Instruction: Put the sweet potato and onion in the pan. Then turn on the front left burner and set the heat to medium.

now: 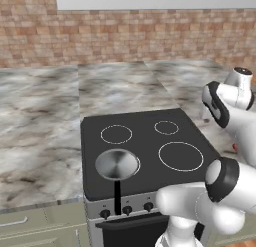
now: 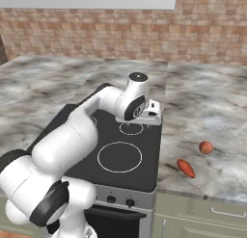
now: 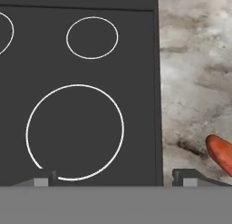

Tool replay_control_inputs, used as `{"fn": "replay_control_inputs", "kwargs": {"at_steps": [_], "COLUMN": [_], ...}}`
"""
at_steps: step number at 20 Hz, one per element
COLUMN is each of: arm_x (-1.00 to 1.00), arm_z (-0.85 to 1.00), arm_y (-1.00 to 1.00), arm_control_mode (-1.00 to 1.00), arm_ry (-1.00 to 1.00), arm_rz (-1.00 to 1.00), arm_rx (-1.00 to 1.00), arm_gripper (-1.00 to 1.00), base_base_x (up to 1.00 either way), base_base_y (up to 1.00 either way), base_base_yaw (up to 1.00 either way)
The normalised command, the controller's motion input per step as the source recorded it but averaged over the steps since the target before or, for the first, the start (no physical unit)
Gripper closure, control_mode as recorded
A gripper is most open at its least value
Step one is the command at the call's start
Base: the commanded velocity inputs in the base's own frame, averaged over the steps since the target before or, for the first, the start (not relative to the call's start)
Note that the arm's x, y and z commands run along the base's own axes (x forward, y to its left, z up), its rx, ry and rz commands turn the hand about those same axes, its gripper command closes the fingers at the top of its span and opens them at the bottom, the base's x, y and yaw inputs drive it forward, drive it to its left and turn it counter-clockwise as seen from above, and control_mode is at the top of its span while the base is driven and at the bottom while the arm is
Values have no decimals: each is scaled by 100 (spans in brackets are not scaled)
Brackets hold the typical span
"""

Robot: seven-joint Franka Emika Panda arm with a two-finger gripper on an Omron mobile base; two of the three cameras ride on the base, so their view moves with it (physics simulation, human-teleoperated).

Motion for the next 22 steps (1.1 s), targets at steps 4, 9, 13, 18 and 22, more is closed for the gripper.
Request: {"fn": "replay_control_inputs", "kwargs": {"at_steps": [4, 9, 13, 18, 22], "arm_x": [23, 14, 9, 13, 6], "arm_z": [-7, -2, 0, -2, -8], "arm_y": [-54, -52, -49, -54, -53], "arm_control_mode": [-100, -100, -100, -100, -100], "arm_ry": [0, 8, 14, 11, 8], "arm_rz": [0, 0, 0, 0, 0], "arm_rx": [0, -5, -7, -4, 0], "arm_gripper": [-100, -100, -100, -100, -100], "base_base_x": [0, 0, 0, 0, 0], "base_base_y": [0, 0, 0, 0, 0], "base_base_yaw": [0, 0, 0, 0, 0]}}
